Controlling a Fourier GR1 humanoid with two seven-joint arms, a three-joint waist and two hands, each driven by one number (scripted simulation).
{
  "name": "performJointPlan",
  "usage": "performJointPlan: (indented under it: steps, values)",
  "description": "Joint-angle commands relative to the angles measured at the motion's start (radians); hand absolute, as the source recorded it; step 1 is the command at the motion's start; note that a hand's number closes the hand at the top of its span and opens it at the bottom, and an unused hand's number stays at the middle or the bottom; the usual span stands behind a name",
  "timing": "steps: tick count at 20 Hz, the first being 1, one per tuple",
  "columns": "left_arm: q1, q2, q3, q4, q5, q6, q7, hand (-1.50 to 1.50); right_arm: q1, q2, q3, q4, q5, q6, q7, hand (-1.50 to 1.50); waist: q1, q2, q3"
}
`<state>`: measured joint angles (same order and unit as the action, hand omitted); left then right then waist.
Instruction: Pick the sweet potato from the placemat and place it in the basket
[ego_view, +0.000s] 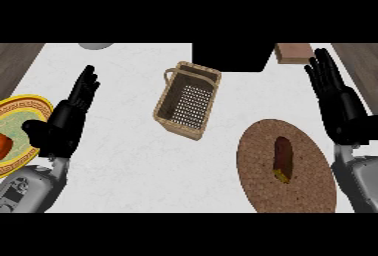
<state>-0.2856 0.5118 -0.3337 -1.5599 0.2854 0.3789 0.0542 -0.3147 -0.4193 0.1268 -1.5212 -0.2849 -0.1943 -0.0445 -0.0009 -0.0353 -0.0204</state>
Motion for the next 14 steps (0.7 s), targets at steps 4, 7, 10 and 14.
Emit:
performJointPlan:
  steps: [4,7,10,14]
  values:
    - [0.116,-0.047,0.072,-0.032,0.031,0.062,-0.065,0.0,0.17,-0.044,-0.066,-0.184,0.144,-0.282,0.149,1.5,-0.038,0.016,0.015]
    - [0.174,-0.114,0.06,-0.033,0.072,0.063,-0.094,0.0,0.245,-0.103,0.127,-0.235,0.349,-0.265,0.168,1.5,-0.022,0.018,0.009]
    - [0.181,-0.125,0.025,-0.063,0.063,0.036,-0.107,0.0,0.201,0.054,0.256,-0.126,0.553,-0.48,0.282,-1.5,0.028,0.035,0.012]
    - [0.2,-0.128,0.033,-0.064,0.073,0.024,-0.122,0.0,0.158,0.199,0.261,-0.04,0.776,-0.716,0.448,-1.5,0.02,0.034,0.011]
